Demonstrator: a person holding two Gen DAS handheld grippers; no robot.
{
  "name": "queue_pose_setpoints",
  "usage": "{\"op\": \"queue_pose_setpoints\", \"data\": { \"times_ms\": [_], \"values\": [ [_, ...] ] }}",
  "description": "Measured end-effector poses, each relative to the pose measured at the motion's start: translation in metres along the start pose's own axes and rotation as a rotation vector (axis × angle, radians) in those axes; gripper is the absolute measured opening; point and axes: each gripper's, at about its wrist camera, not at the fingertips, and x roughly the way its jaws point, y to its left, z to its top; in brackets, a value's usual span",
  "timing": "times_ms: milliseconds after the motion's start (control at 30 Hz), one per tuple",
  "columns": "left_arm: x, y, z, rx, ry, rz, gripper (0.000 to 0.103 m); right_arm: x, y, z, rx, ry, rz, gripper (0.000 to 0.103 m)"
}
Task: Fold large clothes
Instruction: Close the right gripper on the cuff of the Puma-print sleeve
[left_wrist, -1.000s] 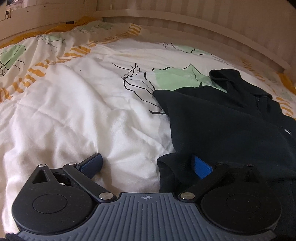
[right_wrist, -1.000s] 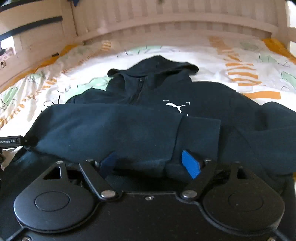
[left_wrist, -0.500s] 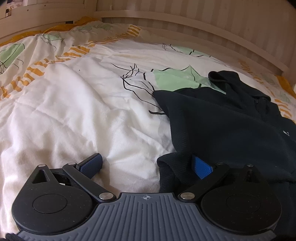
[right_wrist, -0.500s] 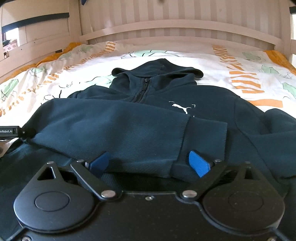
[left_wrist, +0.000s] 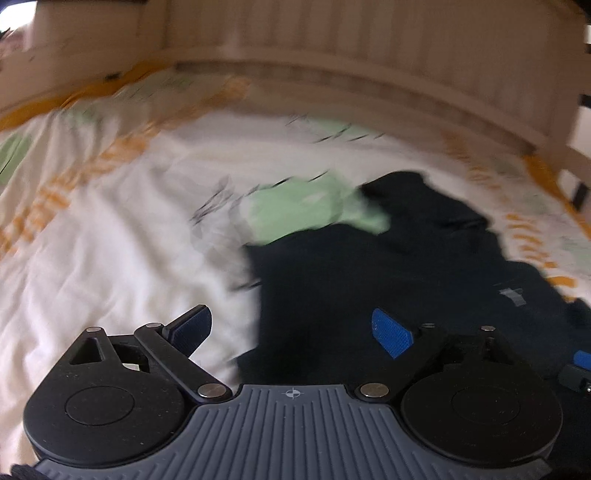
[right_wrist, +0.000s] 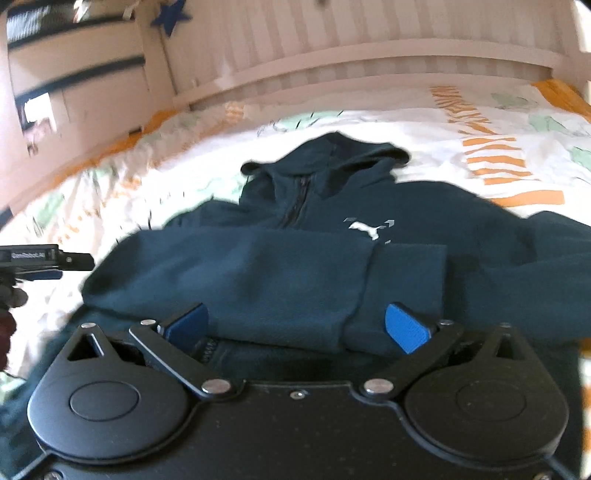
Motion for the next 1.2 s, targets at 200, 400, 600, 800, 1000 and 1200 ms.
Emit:
{"op": "queue_pose_setpoints", "data": {
  "times_ms": [200, 400, 600, 800, 1000, 1200],
  "values": [
    [0.006, -0.068, 0.005, 0.082, -0.021, -0.097, 0.095, -0.056, -0.05, 0.018, 0.148, -0.046, -0.113, 0.102],
    [0.023, -0.126, -0.009, 0.157, 0.0, -0.15, 0.094, -0.094, -0.122, 0.022, 0.315, -0.082, -0.338, 0.102],
    [0.039, -0.159, -0.025, 0.215, 0.022, -0.161, 0.094, -0.118, -0.195, 0.009, 0.524, -0.084, -0.53, 0.102],
    [0.06, -0.172, -0.042, 0.256, 0.08, -0.146, 0.094, -0.128, -0.252, -0.008, 0.661, -0.085, -0.628, 0.102],
    [0.069, -0.17, -0.056, 0.265, 0.091, -0.139, 0.097, -0.131, -0.285, -0.016, 0.73, -0.134, -0.624, 0.102],
    [0.073, -0.17, -0.059, 0.256, 0.094, -0.142, 0.103, -0.124, -0.306, -0.018, 0.751, -0.209, -0.583, 0.103]
  ]
}}
